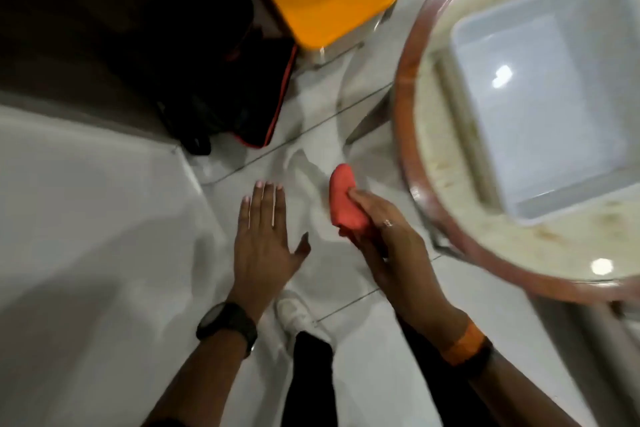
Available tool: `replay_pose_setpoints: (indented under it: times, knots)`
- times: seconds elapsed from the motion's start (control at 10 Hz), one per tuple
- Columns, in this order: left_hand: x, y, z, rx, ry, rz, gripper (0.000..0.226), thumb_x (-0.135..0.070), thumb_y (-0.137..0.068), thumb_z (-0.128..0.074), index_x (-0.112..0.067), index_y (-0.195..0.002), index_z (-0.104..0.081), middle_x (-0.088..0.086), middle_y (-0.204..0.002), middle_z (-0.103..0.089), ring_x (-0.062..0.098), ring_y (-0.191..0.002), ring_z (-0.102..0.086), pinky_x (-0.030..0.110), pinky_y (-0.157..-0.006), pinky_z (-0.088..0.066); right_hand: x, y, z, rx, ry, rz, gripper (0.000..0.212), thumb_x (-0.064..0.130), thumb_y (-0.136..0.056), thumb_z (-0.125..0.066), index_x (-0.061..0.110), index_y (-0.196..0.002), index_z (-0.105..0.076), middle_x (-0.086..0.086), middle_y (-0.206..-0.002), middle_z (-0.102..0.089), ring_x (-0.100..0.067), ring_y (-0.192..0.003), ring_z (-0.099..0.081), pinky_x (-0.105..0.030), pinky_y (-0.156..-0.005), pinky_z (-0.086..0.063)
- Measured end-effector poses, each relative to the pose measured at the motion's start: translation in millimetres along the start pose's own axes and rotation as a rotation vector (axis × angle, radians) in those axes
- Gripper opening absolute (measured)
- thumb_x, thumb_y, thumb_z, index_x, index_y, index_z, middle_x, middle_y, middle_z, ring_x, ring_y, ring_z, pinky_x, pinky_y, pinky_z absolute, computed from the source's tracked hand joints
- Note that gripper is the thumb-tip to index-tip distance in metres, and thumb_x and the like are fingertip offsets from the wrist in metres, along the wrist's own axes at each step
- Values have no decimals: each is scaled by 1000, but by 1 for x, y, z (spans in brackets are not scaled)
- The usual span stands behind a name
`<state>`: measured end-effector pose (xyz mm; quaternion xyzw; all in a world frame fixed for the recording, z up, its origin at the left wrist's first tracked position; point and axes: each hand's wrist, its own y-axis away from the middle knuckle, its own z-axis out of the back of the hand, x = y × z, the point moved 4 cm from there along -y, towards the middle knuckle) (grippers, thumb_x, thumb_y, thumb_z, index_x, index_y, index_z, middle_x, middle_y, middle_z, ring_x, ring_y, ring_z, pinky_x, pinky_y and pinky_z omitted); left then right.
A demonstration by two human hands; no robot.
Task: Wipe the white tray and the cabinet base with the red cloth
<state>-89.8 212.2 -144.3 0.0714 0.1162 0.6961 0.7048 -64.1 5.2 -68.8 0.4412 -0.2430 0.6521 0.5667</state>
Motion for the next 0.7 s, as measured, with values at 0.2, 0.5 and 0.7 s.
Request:
replay_pose_setpoints:
  times: [0.2,0.5,0.7]
  knots:
    - [-157,-50,89,-37,221,-113,86,-52,-97,-53,-1,-161,-29,18,-169,-25,32,-159,-22,49,-127,-25,3,-29,181,-62,308,0,53,42,-107,-47,16,-153,-49,-5,-158,-51,-18,-143,-51,-35,-121,-44]
    - [-256,-97,92,45,253,-176,81,-47,-97,-57,-9,-163,-27,17,-168,-28,32,-157,-27,45,-127,-29,-115,-69,198,344,947,-169,73,41,-110,-36,14,-167,2,-14,-176,8,-35,-165,3,-61,-133,-10]
    - [-246,-87,155,-73,90,-151,81,-51,-96,-54,-7,-161,-33,17,-168,-26,31,-158,-26,48,-126,-29,-57,-79,212,276,903,-34,76,57,-107,-28,20,-167,1,-13,-176,11,-34,-165,7,-62,-133,-2]
